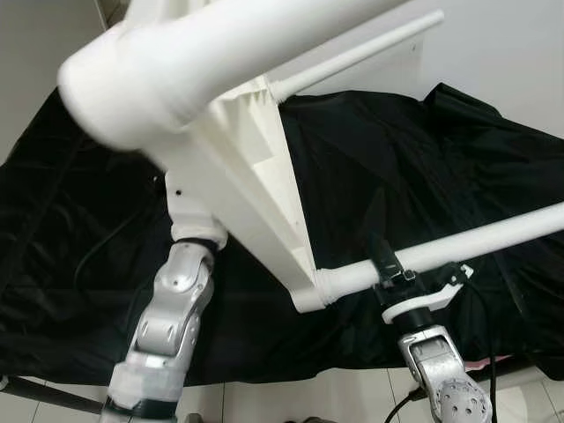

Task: Building children table

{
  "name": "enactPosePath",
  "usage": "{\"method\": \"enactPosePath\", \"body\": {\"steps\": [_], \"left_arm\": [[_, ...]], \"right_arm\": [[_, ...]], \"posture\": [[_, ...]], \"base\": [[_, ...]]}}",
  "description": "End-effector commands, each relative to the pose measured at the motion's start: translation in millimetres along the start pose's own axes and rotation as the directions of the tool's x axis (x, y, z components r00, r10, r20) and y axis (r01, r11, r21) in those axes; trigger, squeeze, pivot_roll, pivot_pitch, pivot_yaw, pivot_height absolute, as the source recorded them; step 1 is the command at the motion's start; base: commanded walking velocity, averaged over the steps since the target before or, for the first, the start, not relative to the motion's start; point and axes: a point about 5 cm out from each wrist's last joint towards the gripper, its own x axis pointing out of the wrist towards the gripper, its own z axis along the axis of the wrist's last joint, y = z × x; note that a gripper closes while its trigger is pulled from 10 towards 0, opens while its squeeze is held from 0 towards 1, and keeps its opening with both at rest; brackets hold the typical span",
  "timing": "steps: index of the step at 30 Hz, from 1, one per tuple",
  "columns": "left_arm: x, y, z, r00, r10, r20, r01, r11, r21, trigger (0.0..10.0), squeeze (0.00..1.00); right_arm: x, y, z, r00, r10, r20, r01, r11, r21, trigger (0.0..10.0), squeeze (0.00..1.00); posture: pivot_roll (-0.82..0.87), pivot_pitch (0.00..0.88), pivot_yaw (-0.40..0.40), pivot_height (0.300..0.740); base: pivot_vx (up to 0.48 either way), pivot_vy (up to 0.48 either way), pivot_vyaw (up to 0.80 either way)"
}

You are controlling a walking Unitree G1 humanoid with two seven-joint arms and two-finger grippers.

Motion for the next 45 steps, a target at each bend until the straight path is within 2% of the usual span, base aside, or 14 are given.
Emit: {"method": "enactPosePath", "body": {"steps": [1, 2, 5, 10, 12, 19, 20, 21, 30, 31, 34, 35, 39, 45], "left_arm": [[14.8, -6.6, 26.1, 0.981, -0.166, 0.095, 0.17, 0.985, -0.027, 10.0, 0.0], [14.8, -6.6, 26.1, 0.981, -0.166, 0.095, 0.17, 0.985, -0.027, 10.0, 0.0], [32.8, -0.6, 46.3, 0.974, -0.184, 0.133, 0.192, 0.98, -0.051, 10.0, 0.0], [42.7, -2.6, 53.0, 0.97, -0.207, 0.129, 0.221, 0.97, -0.104, 10.0, 0.0], [42.7, -2.6, 53.0, 0.97, -0.207, 0.129, 0.221, 0.97, -0.104, 10.0, 0.0], [56.4, -15.6, 67.2, 0.942, -0.306, 0.137, 0.318, 0.945, -0.081, 10.0, 0.0], [58.9, -17.2, 69.4, 0.939, -0.316, 0.138, 0.328, 0.941, -0.081, 10.0, 0.0], [61.0, -19.7, 71.8, 0.933, -0.331, 0.143, 0.344, 0.936, -0.071, 10.0, 0.0], [69.8, -23.1, 78.6, 0.922, -0.355, 0.156, 0.37, 0.925, -0.08, 10.0, 0.0], [72.1, -22.4, 80.5, 0.922, -0.354, 0.157, 0.369, 0.927, -0.074, 10.0, 0.0], [74.1, -21.8, 81.9, 0.922, -0.352, 0.158, 0.366, 0.928, -0.069, 10.0, 0.0], [76.7, -20.8, 83.8, 0.923, -0.351, 0.159, 0.365, 0.928, -0.067, 10.0, 0.0], [83.2, -21.8, 90.7, 0.917, -0.359, 0.173, 0.371, 0.928, -0.038, 10.0, 0.0], [86.7, -25.9, 96.4, 0.908, -0.374, 0.188, 0.386, 0.922, -0.03, 10.0, 0.0]], "right_arm": [[2.1, -5.2, -32.4, 0.985, -0.006, -0.174, 0.021, 0.996, 0.083, 10.0, 0.0], [2.1, -5.2, -32.4, 0.985, -0.006, -0.174, 0.021, 0.996, 0.083, 10.0, 0.0], [5.7, -7.6, -32.3, 0.985, 0.024, -0.173, -0.004, 0.993, 0.12, 10.0, 0.0], [8.4, -9.8, -34.6, 0.981, 0.054, -0.187, -0.028, 0.99, 0.138, 10.0, 0.0], [8.4, -9.8, -34.6, 0.981, 0.054, -0.187, -0.028, 0.99, 0.138, 10.0, 0.0], [12.6, -15.8, -36.6, 0.979, 0.075, -0.191, -0.04, 0.983, 0.18, 10.0, 0.0], [13.3, -15.1, -36.4, 0.978, 0.08, -0.191, -0.047, 0.983, 0.175, 10.0, 0.53], [12.7, -14.2, -36.1, 0.978, 0.089, -0.19, -0.056, 0.983, 0.173, 10.0, 1.0], [-1.8, -13.6, -30.9, 0.982, 0.107, -0.158, -0.076, 0.978, 0.194, 10.0, 1.0], [-6.0, -12.8, -28.6, 0.983, 0.11, -0.149, -0.079, 0.977, 0.199, 10.0, 0.41], [-9.6, -12.5, -26.3, 0.985, 0.107, -0.138, -0.078, 0.976, 0.205, 10.0, 0.41], [-14.6, -12.0, -23.0, 0.987, 0.103, -0.125, -0.074, 0.974, 0.213, 10.0, 0.0], [-32.2, -12.2, -13.2, 0.994, 0.062, -0.092, -0.039, 0.973, 0.226, 10.0, 0.0], [-45.9, -10.0, -9.5, 0.998, -0.012, -0.062, 0.027, 0.97, 0.241, 10.0, 0.0]], "posture": [[-0.02, 0.102, -0.021, 0.74], [-0.02, 0.102, -0.021, 0.74], [-0.02, 0.095, -0.023, 0.74], [-0.02, 0.087, -0.024, 0.74], [-0.02, 0.087, -0.024, 0.74], [-0.01, 0.093, -0.029, 0.74], [-0.01, 0.094, -0.019, 0.74], [-0.02, 0.098, -0.027, 0.74], [-0.02, 0.109, -0.024, 0.74], [-0.02, 0.111, -0.024, 0.74], [-0.03, 0.113, -0.024, 0.74], [-0.03, 0.122, -0.024, 0.74], [-0.03, 0.132, -0.025, 0.74], [-0.03, 0.139, -0.025, 0.74]], "base": [[0.0, 0.0, 0.0], [0.0, 0.0, 0.0], [0.0, 0.0, 0.0], [0.0, 0.0, 0.0], [0.0, 0.0, 0.0], [0.0, 0.0, 0.0], [0.0, 0.0, 0.0], [0.0, 0.0, 0.0], [0.0, 0.0, 0.0], [0.0, 0.0, 0.0], [0.0, 0.0, 0.0], [0.0, 0.0, 0.0], [0.0, 0.0, 0.0], [0.0, 0.0, 0.0]]}}
